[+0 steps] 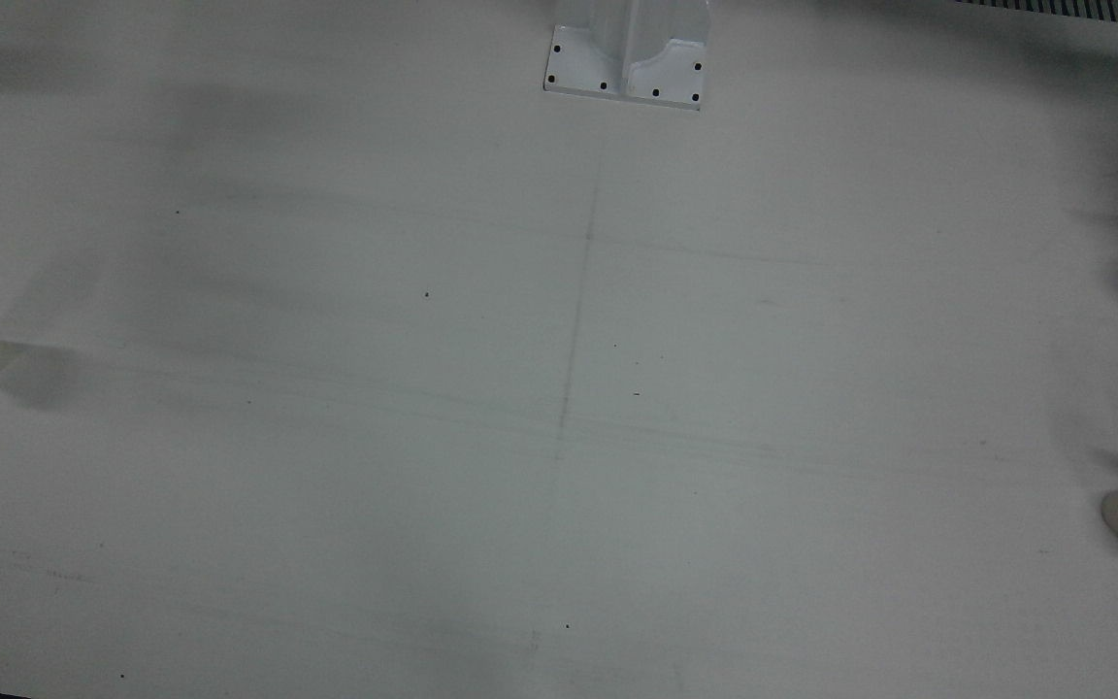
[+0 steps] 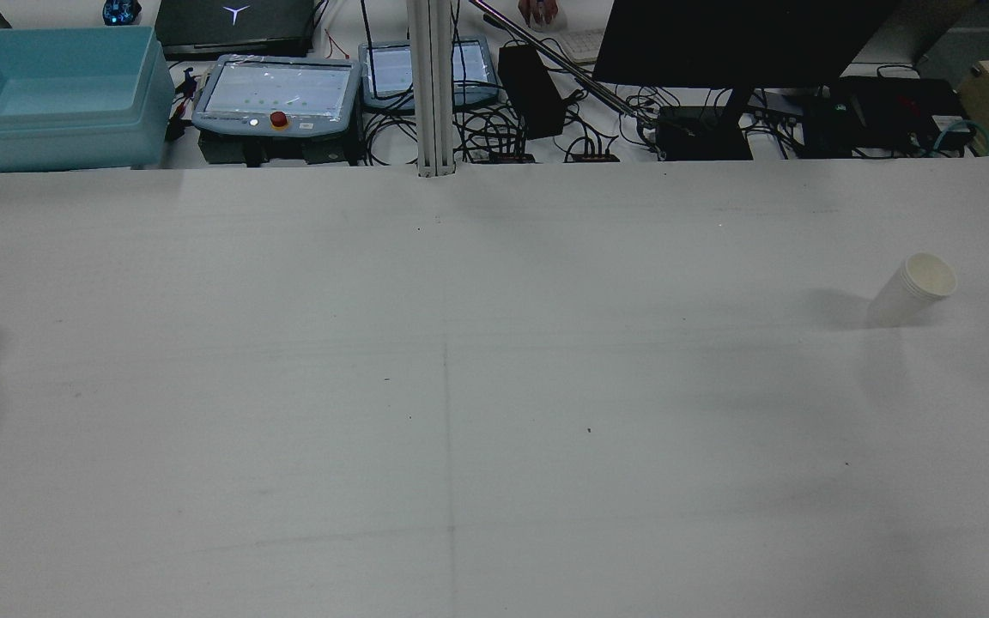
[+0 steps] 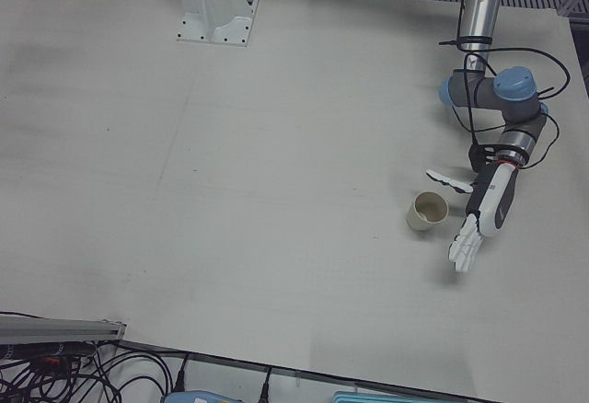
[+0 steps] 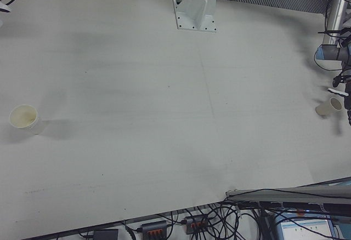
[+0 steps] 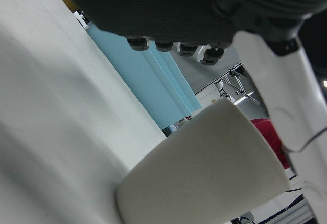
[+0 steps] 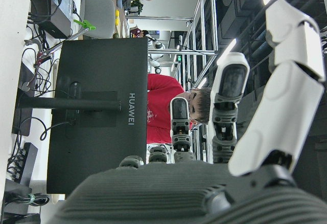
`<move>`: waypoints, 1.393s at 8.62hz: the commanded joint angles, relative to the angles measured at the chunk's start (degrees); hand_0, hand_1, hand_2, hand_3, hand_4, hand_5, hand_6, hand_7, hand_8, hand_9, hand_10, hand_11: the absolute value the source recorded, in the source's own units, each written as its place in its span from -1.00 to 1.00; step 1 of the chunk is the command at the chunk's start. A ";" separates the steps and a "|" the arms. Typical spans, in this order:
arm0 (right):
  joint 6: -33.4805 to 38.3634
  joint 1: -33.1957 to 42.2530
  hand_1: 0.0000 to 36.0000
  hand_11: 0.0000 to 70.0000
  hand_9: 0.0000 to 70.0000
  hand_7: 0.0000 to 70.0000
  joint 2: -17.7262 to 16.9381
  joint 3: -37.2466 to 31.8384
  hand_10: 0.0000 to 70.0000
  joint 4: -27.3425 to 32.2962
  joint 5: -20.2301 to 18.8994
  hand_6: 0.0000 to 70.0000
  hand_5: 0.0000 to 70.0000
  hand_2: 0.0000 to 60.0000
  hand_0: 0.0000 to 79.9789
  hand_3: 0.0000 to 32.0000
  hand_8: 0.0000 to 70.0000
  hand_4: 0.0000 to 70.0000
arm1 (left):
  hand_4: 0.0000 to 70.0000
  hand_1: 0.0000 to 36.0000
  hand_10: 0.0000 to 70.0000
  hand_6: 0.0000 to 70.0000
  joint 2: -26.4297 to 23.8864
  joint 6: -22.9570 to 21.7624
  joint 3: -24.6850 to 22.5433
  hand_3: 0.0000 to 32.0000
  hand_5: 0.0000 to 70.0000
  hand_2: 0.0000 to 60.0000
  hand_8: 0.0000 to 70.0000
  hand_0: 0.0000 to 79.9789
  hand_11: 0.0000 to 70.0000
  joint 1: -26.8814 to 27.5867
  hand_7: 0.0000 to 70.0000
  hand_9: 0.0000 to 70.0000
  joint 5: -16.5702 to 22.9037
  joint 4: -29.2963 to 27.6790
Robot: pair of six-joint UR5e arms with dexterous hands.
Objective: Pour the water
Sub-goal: 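Close the left hand fingers around the white cup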
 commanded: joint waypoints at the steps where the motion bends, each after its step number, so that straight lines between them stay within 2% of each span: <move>1: 0.00 0.03 -0.31 -1.00 -0.85 -0.07 0.05 0.01 -1.00 0.00 -0.02 -0.48 0.04 -0.24 0.22 -1.00 -0.92 0.66 | -0.70 -0.65 -1.00 -1.00 0.56 2.50 0.37 -1.00 -1.00 -1.00 -1.00 0.15 -0.97 0.00 -0.93 -1.00 0.23 -0.20; 4: 0.00 0.12 -0.31 -1.00 -0.86 -0.09 -0.21 0.10 -1.00 0.00 -0.11 -0.50 0.04 -0.25 0.21 -1.00 -0.93 0.62 | -0.63 -0.67 -0.99 -1.00 -0.14 4.79 0.02 -1.00 -1.00 -1.00 -1.00 0.15 -0.95 1.04 -0.91 -1.00 0.32 -0.20; 10: 0.00 0.21 -0.31 -1.00 -0.87 -0.13 -0.39 0.19 -1.00 0.00 -0.11 -0.54 0.02 -0.29 0.21 -1.00 -0.94 0.53 | -0.52 -0.65 -0.99 -1.00 -1.01 4.71 -0.60 -1.00 -1.00 -1.00 -1.00 0.17 -0.95 2.55 -0.86 -1.00 -0.38 0.50; 11: 0.00 0.21 -0.32 -1.00 -0.87 -0.15 -0.39 0.19 -1.00 0.00 -0.11 -0.55 0.02 -0.30 0.21 -1.00 -0.94 0.50 | -0.46 -0.63 -0.99 -1.00 -1.89 4.71 -0.60 -1.00 -1.00 -1.00 -1.00 0.17 -0.95 2.55 -0.84 -1.00 -0.47 1.72; 12: 0.09 0.21 -0.31 -1.00 -0.87 -0.15 -0.39 0.27 -1.00 0.09 -0.11 -0.56 0.01 -0.31 0.21 -1.00 -0.94 0.49 | -0.29 -0.61 -0.98 -1.00 -2.77 4.71 -0.69 -1.00 -0.98 -1.00 -0.99 0.20 -0.94 2.55 -0.81 -1.00 -0.47 3.13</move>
